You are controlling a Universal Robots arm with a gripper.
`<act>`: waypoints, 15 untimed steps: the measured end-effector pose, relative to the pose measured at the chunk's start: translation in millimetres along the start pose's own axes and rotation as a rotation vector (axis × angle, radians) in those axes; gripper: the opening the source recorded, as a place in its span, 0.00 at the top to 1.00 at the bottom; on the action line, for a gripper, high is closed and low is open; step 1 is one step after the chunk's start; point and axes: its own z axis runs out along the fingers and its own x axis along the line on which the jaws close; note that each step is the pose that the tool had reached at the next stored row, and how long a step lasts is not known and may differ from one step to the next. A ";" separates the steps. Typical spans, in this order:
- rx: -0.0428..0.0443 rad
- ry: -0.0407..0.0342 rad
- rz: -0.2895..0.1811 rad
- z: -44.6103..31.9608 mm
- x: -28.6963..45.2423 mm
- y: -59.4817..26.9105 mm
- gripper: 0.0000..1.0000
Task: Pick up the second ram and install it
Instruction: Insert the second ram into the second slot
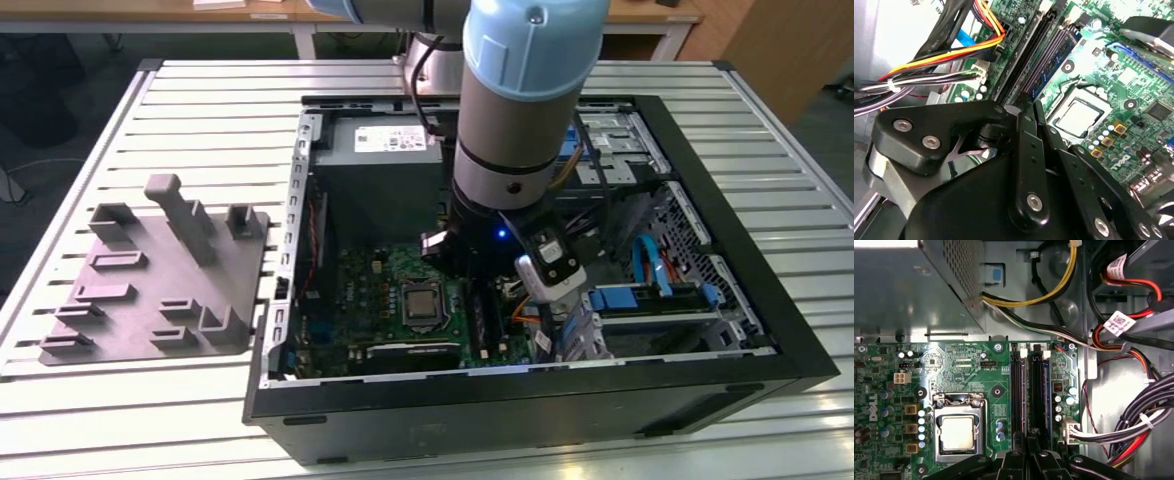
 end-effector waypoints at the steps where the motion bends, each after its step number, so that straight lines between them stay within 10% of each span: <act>1: -0.0001 0.0000 0.000 -0.4 0.0 0.0 0.86; 15: -0.0033 -0.0007 -0.001 -3.3 0.1 0.1 0.86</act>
